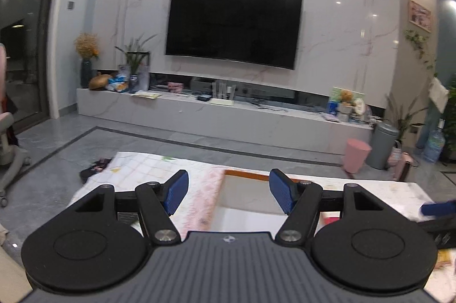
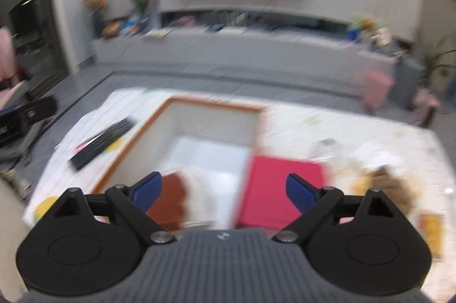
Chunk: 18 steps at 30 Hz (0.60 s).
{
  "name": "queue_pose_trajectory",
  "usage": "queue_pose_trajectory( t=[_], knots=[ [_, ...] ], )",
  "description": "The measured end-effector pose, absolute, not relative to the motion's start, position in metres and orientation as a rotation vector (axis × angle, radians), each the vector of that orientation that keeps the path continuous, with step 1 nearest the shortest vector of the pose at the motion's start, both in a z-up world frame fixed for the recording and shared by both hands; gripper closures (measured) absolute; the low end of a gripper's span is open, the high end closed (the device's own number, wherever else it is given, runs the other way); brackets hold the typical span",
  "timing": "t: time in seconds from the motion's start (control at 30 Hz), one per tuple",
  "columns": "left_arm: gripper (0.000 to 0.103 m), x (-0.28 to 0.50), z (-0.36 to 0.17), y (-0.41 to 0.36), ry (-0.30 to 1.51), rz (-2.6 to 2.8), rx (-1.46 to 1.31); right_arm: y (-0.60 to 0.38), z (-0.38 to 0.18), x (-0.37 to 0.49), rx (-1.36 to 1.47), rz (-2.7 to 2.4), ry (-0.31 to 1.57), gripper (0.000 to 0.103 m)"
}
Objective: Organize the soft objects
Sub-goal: 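Open the right tool to drop the sponge into the orange box onto the mesh bag, then move the left tool back to the table and grasp the clear plastic bag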
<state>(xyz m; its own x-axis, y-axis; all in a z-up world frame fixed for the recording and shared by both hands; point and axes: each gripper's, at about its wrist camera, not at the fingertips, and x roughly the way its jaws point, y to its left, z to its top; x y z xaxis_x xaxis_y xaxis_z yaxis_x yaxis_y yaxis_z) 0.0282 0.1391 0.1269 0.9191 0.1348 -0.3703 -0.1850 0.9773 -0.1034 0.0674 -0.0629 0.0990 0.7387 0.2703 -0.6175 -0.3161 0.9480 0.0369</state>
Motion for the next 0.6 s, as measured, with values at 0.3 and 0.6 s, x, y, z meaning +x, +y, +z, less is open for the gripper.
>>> queue_pose_trajectory(
  t=[0.3, 0.6],
  knots=[
    [0.025, 0.037, 0.115, 0.054, 0.406, -0.02, -0.073, -0.208, 0.124, 0.045, 0.073, 0.036, 0.472, 0.003],
    [0.023, 0.05, 0.047, -0.054, 0.5, -0.261, 0.12, -0.33, 0.046, 0.08, 0.287, -0.222, 0.627, 0.003]
  ],
)
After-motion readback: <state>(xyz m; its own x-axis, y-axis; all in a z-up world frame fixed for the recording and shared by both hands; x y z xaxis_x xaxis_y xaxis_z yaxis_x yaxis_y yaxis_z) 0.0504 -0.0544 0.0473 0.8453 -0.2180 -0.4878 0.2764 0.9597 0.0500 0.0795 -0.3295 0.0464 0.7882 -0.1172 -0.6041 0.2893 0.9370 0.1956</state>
